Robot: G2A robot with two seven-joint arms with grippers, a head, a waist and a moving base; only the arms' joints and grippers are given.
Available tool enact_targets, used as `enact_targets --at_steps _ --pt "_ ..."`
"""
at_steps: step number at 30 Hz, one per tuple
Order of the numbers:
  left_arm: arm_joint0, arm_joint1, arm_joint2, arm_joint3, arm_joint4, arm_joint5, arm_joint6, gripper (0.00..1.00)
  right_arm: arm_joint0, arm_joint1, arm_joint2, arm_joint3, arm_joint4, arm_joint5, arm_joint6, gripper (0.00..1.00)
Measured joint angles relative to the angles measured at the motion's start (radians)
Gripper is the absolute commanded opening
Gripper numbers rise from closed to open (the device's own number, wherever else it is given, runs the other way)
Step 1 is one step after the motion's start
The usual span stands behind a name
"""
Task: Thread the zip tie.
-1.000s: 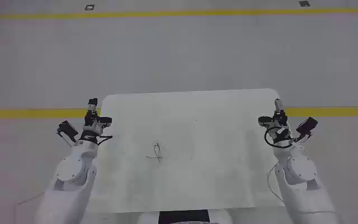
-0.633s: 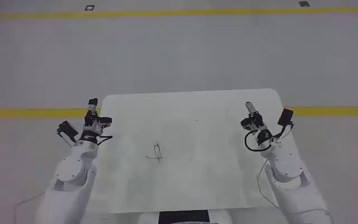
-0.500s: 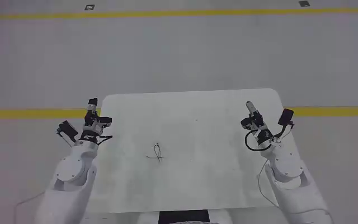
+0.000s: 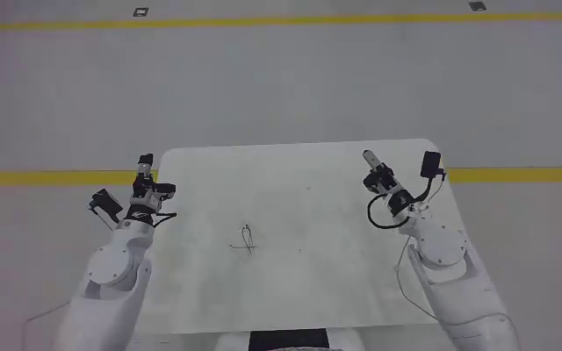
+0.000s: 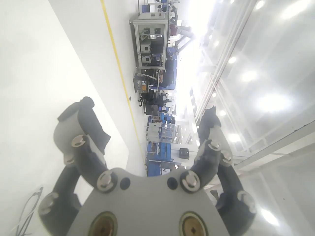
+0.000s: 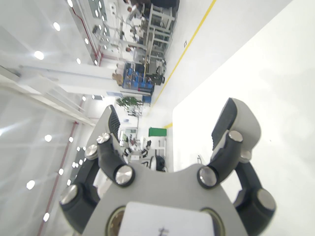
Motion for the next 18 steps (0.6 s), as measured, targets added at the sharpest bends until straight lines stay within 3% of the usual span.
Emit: enact_targets --at_steps 5,10,18 --pt "0.000 0.000 0.000 0.000 0.000 0.000 0.000 1.00 0.126 -0.012 -0.131 0.059 -0.138 0.075 0.059 1.00" --pt "0.000 0.000 0.000 0.000 0.000 0.000 0.000 1.00 0.197 -0.024 -0.250 0.121 -0.260 0.123 0.101 1.00" --pt "0.000 0.000 0.000 0.000 0.000 0.000 0.000 1.00 0.197 -0.025 -0.254 0.122 -0.258 0.122 0.102 1.00"
